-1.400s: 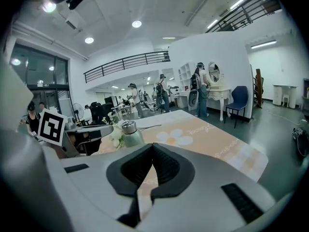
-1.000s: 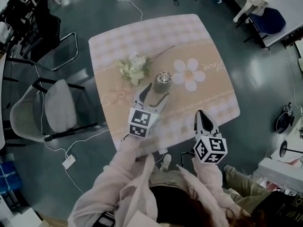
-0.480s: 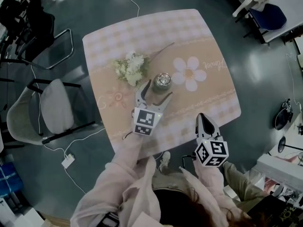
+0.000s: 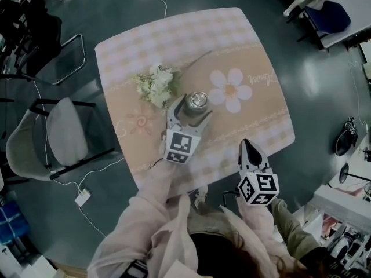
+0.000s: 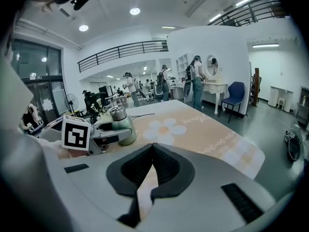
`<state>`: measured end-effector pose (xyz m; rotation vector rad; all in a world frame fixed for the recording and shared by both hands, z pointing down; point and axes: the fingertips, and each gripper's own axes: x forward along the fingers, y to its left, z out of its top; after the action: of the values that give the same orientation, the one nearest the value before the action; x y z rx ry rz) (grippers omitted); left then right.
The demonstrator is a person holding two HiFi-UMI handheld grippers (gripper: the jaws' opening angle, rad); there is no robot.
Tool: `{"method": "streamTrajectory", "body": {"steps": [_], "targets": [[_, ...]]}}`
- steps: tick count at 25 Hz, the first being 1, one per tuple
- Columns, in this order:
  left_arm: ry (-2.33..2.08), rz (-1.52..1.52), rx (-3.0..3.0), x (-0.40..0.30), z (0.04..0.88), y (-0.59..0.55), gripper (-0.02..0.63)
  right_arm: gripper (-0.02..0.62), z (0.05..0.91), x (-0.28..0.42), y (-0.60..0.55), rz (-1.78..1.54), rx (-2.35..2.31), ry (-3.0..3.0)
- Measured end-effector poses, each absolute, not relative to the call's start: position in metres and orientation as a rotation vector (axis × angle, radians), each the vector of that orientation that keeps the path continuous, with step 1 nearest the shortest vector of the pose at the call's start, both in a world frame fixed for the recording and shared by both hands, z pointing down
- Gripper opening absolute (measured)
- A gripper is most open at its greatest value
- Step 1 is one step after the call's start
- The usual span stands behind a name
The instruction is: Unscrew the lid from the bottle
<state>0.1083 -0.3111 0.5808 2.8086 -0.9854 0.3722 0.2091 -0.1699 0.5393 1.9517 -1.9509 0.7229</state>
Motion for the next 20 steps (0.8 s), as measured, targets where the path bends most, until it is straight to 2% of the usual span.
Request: {"method": "streamTrajectory", "body": {"steps": [20], "targets": [[-0.962, 0.453, 2.749, 0.114, 0.594, -0.321, 0.379, 0.014, 0.546, 0.203, -0.187, 0.735, 1.924, -1.961]]}}
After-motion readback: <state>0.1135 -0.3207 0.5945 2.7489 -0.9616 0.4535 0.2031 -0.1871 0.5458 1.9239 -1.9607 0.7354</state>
